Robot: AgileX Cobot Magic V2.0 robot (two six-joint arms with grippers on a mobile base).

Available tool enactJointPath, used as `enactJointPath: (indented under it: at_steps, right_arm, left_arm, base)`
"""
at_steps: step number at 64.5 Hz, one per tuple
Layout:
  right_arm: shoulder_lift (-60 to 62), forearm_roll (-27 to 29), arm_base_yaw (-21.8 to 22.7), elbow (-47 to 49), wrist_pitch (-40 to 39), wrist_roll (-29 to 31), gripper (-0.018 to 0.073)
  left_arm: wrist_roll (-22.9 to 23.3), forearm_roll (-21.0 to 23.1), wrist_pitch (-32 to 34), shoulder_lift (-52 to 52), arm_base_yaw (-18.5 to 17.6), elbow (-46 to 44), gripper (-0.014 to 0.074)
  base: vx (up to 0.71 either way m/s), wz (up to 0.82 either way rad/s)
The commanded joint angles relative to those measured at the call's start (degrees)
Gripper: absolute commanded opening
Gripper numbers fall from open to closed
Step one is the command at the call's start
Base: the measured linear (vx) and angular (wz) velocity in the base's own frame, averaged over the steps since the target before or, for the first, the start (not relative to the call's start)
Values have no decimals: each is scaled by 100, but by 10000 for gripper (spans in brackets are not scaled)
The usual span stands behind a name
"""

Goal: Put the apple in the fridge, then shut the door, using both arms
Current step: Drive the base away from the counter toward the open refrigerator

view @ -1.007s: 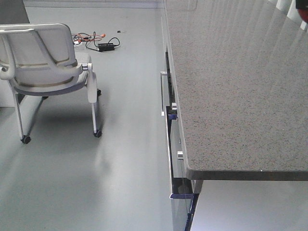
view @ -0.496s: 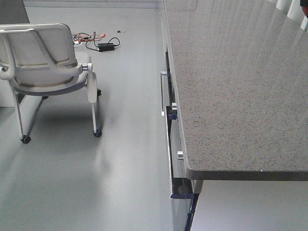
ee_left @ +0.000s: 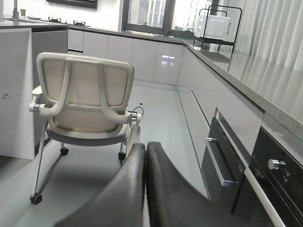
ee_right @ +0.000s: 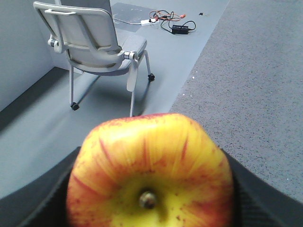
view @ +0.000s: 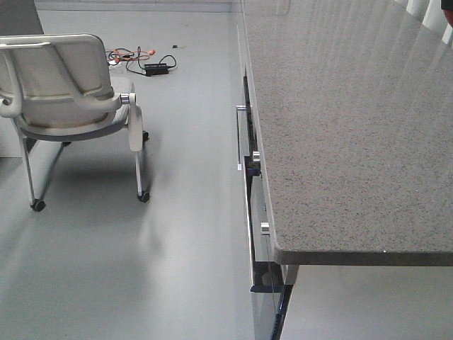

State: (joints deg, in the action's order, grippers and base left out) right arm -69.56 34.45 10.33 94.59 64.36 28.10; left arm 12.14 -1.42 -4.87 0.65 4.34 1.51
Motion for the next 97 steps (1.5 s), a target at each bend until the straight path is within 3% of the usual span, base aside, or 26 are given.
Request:
enactJointPath:
  at_steps: [1, 47, 97]
  right_arm:
    - [108, 224, 34, 169, -377, 70, 13]
    - [108, 224, 34, 169, -391, 70, 13]
    - [108, 224, 34, 169, -374, 51, 13]
  left_arm:
    - [20, 8, 419, 79, -34, 159, -6]
    - [20, 8, 419, 79, -34, 159, -6]
    - [20, 8, 419, 79, -34, 159, -6]
  base:
    - [0, 0]
    - [-1, 10]
    - [1, 53]
